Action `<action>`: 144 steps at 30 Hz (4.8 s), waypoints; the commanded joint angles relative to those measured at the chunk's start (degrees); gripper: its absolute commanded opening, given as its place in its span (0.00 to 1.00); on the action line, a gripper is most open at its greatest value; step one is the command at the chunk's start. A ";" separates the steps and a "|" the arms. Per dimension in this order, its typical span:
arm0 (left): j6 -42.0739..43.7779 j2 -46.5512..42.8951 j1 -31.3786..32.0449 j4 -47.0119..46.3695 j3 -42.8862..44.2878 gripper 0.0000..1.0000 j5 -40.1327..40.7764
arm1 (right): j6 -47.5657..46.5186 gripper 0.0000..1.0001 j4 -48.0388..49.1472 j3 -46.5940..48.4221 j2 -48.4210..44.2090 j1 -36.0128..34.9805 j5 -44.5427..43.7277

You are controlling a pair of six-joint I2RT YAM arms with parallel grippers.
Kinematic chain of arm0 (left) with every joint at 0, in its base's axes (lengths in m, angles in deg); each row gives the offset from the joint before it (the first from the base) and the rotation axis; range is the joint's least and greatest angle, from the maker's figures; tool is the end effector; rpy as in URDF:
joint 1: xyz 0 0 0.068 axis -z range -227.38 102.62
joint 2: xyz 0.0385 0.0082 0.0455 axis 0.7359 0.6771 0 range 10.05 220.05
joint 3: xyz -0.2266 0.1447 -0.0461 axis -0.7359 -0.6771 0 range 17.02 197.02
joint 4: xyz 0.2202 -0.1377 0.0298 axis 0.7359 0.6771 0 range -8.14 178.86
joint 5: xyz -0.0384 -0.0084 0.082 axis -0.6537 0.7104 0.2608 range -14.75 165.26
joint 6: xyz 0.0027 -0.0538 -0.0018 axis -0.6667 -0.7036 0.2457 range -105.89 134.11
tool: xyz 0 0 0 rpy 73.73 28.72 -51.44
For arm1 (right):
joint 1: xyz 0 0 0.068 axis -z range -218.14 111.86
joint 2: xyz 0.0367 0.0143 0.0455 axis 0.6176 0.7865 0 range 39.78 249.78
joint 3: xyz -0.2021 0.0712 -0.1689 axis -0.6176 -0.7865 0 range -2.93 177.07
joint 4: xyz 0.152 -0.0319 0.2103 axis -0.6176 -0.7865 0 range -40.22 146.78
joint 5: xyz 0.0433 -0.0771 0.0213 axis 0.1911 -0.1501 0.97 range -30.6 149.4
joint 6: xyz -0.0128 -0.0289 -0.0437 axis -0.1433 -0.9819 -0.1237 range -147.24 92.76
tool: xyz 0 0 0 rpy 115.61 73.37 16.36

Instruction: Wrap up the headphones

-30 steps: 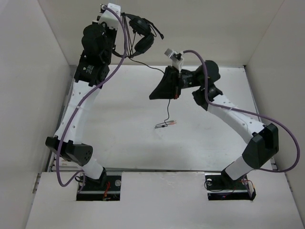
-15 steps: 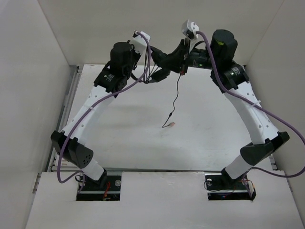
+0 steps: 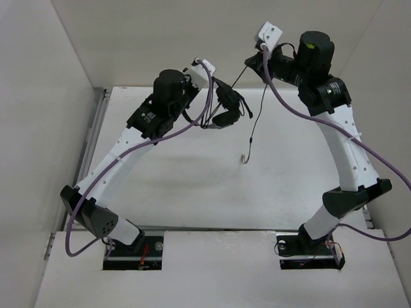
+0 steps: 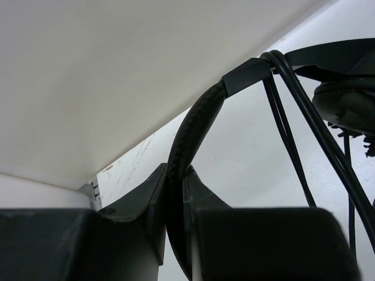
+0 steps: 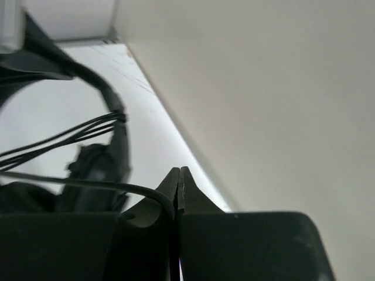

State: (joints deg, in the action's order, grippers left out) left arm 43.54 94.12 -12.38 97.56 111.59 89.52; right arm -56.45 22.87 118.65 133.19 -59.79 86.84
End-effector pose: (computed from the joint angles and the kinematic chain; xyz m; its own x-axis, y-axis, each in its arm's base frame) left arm 0.2759 -0.1825 0.4699 0.1097 0.5046 -0.8564 0.3456 0.7884 0.5088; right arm 0.2992 0.1365 0.5351 0.2867 -0.3521 -0.8910 -0.7030 0.5545 -0.4453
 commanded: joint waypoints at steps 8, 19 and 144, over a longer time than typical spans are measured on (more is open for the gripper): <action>0.46 -3.12 4.94 5.38 2.72 0.00 -6.96 | -11.49 0.04 19.74 -0.99 3.44 0.69 -16.10; -4.90 -1.81 9.60 11.36 14.85 0.00 -14.43 | -6.04 0.08 23.19 -1.43 10.04 2.71 -13.56; -13.95 -0.32 9.34 14.09 20.47 0.00 -22.52 | 3.00 0.17 14.58 -12.77 1.25 3.15 2.58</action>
State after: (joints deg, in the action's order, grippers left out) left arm 33.77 94.38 -3.81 111.92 126.58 73.30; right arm -62.92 36.27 103.83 133.89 -58.28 78.52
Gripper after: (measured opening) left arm 0.097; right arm 0.170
